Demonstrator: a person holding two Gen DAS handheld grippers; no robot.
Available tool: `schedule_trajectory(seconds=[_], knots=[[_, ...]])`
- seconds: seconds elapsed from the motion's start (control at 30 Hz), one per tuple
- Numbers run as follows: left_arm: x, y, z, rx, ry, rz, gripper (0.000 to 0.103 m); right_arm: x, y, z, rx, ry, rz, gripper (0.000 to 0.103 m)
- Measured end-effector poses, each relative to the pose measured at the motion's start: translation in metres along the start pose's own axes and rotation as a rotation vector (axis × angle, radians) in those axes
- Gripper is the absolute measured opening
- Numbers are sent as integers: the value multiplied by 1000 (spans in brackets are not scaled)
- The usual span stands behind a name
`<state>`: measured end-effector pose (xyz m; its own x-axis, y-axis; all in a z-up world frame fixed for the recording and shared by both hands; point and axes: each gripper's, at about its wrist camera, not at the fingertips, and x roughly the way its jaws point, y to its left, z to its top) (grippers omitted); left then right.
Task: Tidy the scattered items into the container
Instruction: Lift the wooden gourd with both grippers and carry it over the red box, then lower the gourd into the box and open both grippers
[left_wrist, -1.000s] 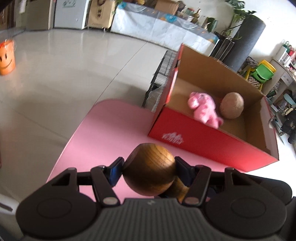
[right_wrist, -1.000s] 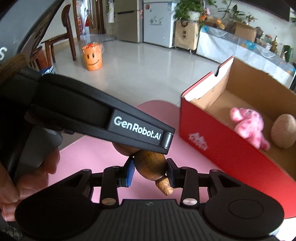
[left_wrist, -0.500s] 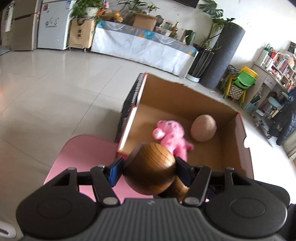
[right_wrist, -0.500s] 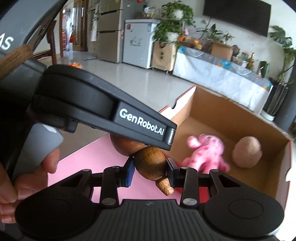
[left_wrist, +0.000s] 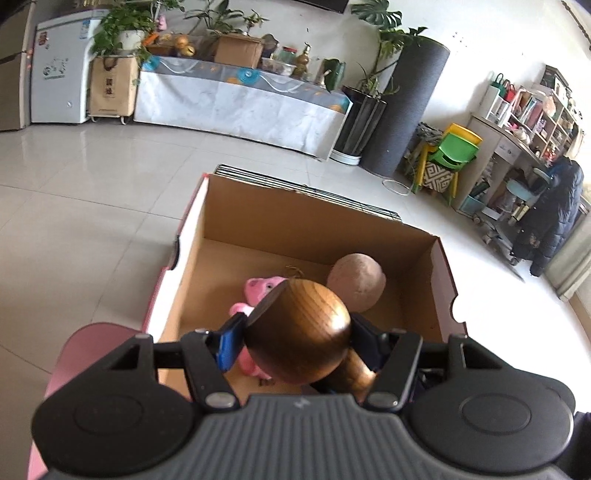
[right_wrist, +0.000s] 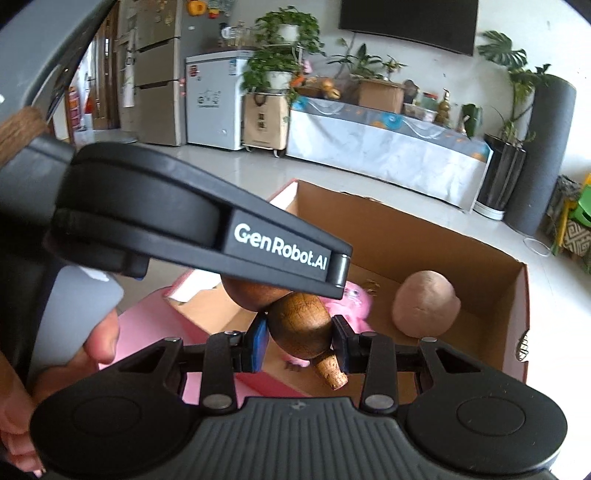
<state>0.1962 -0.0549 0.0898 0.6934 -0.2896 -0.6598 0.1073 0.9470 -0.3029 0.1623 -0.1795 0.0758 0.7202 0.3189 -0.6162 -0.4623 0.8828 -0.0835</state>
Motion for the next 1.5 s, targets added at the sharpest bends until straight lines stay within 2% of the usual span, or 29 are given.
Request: schedule_trajectory(seconds=[0.7,0.97,1.07,1.13,1.3,1.5], knots=[[52,-7,13,0,49,-33,60,37,-26,9,91,42,-40,38],[78,-3,12,-24,101,-55,60,56,-33,9,161,114,-84,38],[85,0,12,-43,116,-69,67,65,-34,8,185,141,-118,38],[86,2,13,-45,110,-53,79,70,-35,7,200,149,-140,38],[79,14,20,-88,63,-22,86,75,-46,5,271,146,-187,38],[71,29,29,-127,50,-1,86,67,-55,7,327,127,-201,38]])
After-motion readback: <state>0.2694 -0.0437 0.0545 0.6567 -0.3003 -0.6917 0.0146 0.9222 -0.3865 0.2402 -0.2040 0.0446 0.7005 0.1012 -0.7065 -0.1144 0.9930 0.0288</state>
